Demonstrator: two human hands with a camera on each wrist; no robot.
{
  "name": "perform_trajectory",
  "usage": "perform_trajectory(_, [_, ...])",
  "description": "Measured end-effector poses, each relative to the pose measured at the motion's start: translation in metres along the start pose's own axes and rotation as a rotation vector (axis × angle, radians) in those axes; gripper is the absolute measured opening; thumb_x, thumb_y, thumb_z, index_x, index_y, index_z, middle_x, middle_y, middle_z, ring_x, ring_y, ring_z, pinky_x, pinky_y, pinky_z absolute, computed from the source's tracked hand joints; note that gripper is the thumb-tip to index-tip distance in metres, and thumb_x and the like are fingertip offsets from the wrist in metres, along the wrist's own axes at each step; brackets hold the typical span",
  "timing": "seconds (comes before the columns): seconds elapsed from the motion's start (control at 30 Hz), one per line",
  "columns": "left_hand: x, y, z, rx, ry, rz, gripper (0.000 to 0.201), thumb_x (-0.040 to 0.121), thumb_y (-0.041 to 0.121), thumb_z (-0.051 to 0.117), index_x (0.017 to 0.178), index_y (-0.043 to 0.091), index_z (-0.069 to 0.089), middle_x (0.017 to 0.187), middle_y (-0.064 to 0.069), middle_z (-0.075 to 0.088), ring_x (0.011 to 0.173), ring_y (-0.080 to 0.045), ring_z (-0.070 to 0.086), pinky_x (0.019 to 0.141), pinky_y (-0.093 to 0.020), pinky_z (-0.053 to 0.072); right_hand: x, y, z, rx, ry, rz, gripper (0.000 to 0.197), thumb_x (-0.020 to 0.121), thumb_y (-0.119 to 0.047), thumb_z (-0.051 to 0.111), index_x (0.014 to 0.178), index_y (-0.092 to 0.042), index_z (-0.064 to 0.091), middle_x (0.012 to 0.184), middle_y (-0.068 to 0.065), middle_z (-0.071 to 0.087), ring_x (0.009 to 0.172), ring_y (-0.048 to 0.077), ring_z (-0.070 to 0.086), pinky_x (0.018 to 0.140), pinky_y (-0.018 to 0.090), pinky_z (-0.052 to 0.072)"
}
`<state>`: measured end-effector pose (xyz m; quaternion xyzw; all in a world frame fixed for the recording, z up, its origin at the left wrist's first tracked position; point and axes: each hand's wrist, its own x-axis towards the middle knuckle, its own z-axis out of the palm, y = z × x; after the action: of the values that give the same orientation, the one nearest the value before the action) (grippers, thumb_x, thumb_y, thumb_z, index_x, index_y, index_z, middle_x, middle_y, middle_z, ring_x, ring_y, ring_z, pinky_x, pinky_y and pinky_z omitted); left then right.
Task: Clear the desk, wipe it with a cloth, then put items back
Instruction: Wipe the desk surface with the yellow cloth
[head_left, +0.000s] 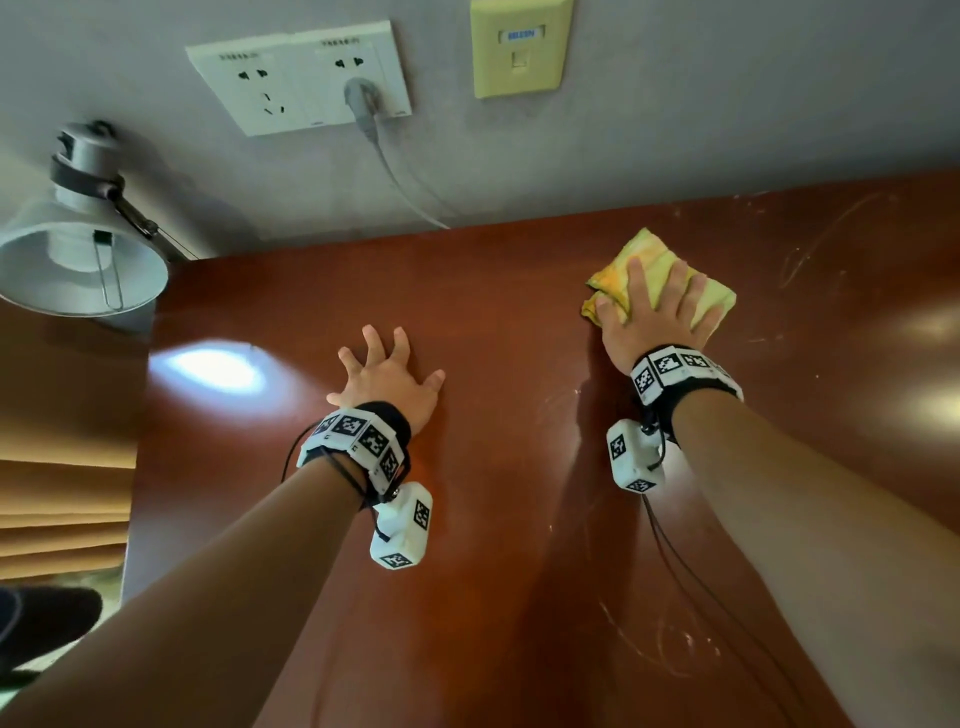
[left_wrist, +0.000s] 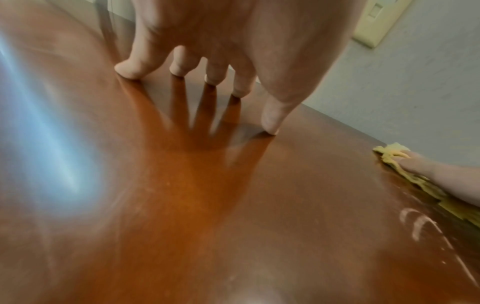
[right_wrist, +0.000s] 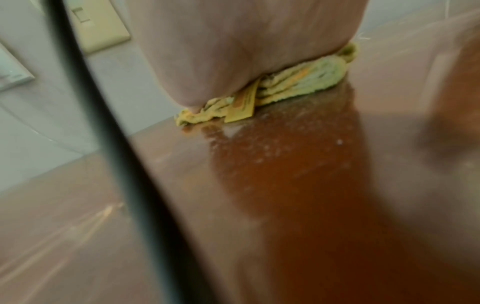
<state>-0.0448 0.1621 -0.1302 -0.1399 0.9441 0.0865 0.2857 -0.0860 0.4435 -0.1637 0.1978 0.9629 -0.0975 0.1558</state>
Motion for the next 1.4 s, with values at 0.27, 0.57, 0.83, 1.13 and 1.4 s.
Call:
perform_trajectory(0.27, [-0.006,-0.005,0.002,0.0,0.005,0.054,0.08,0.096,0.063,0.043,0.159,0.033,0.004,0.167,0.005,-0.012,0.153,-0.035,-0.006,0.115,-0.068,0.02,-0.011,-0.044,0.012,0.006,0.024,-0.041,0.07,0.096,-0.069,0.019,0.158,-0.042,0.0,0.166,0.011,-0.015,0.151,0.034,-0.019,0.118,0.062,-0.011])
perform_trajectory(0.57, [-0.006,-0.011,0.004,-0.027,0.019,0.101,0.074,0.098,0.044,0.047,0.159,0.031,0.007,0.167,0.004,-0.009,0.153,-0.034,-0.006,0.115,-0.068,0.019,-0.083,-0.154,0.055,-0.035,-0.005,-0.423,0.064,0.1,-0.063,0.02,0.158,-0.041,0.002,0.166,0.011,-0.016,0.151,0.036,-0.018,0.117,0.062,-0.014])
perform_trajectory(0.83, [-0.009,-0.016,0.009,0.012,0.046,0.117,0.077,0.098,0.058,0.043,0.159,0.029,0.007,0.167,0.003,-0.008,0.153,-0.031,-0.004,0.117,-0.064,0.019,-0.07,-0.115,0.041,-0.023,-0.027,-0.355,0.068,0.096,-0.07,0.018,0.157,-0.043,0.002,0.167,0.005,-0.016,0.152,0.03,-0.018,0.119,0.057,-0.015])
perform_trajectory(1.13, [-0.014,-0.025,0.012,0.044,0.039,0.181,0.076,0.097,0.062,0.04,0.159,0.033,0.007,0.167,0.002,-0.009,0.153,-0.031,-0.006,0.12,-0.062,0.015,-0.04,0.019,0.008,-0.005,-0.041,0.067,0.073,0.093,-0.075,0.012,0.157,-0.044,-0.006,0.166,0.007,-0.018,0.151,0.029,-0.021,0.119,0.058,-0.012])
perform_trajectory(1.4, [-0.036,-0.044,0.032,0.057,0.065,0.27,0.072,0.1,0.058,0.038,0.159,0.031,0.007,0.168,-0.003,-0.008,0.154,-0.03,-0.007,0.122,-0.057,0.007,-0.107,-0.08,0.053,0.051,0.002,-0.109,0.067,0.097,-0.065,0.023,0.157,-0.043,0.002,0.166,0.01,-0.015,0.151,0.033,-0.018,0.116,0.061,-0.015])
